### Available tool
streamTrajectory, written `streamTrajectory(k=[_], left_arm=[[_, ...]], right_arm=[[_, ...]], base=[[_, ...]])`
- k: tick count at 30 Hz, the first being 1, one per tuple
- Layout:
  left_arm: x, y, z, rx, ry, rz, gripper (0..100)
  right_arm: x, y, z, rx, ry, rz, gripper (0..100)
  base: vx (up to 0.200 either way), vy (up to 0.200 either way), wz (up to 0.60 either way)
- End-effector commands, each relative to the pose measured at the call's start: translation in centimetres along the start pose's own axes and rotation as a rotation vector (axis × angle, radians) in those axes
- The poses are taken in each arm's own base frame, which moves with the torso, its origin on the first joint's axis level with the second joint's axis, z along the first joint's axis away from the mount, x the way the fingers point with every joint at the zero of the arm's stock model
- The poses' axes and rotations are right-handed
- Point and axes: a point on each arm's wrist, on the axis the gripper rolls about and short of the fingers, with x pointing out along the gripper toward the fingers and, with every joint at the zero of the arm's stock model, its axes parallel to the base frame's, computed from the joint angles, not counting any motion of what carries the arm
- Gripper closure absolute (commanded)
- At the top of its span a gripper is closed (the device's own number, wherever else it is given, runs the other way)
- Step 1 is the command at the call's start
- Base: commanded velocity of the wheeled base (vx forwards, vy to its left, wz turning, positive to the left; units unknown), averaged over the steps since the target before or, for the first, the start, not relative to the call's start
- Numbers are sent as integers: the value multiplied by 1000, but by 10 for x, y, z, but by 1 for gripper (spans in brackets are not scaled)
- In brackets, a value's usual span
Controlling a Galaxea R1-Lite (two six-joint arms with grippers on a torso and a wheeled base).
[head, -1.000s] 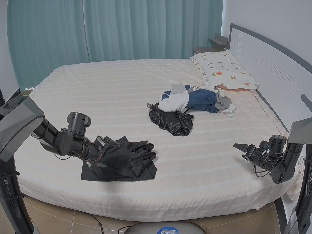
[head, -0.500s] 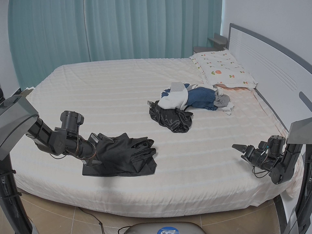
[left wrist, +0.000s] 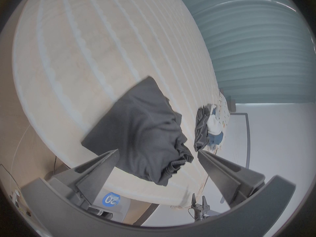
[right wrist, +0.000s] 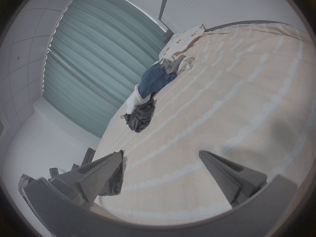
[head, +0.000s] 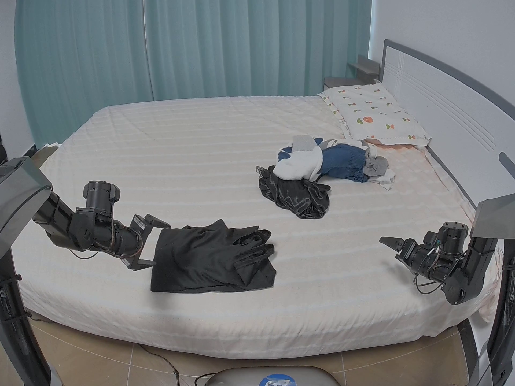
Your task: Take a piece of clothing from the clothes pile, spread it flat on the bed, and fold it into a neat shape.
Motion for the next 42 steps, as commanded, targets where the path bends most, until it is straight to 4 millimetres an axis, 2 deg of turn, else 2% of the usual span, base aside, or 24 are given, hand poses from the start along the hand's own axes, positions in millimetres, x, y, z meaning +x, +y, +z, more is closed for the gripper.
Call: streamTrajectory(k=[1,13,16,21,25,29,33,42], left_arm=[[3,5,4,-13,-1,10,0],[4,8,3,-11,-8,3,0],[3,9,1,-11,-5,6,0],[3,9,1,-11,-5,6,0],[4,10,1,-10,-14,13,0],[3,10,1,-10,-15,13,0],[4,10,1,-10,-13,14,0],[5,11,1,-1,-13,18,0]], right_arm=[[0,4,-1,-7,0,5,0],[17,32,-29,-103,-8,-52,0],[32,52,-48,-182,27,-37,0],[54,83,-61,-275,59,-84,0],[71,116,-75,-374,55,-121,0],[80,132,-85,-411,70,-147,0],[83,138,-90,-442,90,-162,0],[88,124,-100,-575,118,-275,0]], base=[[0,200,0],[0,200,0],[0,200,0],[0,200,0],[0,100,0],[0,0,0],[100,0,0],[22,0,0]])
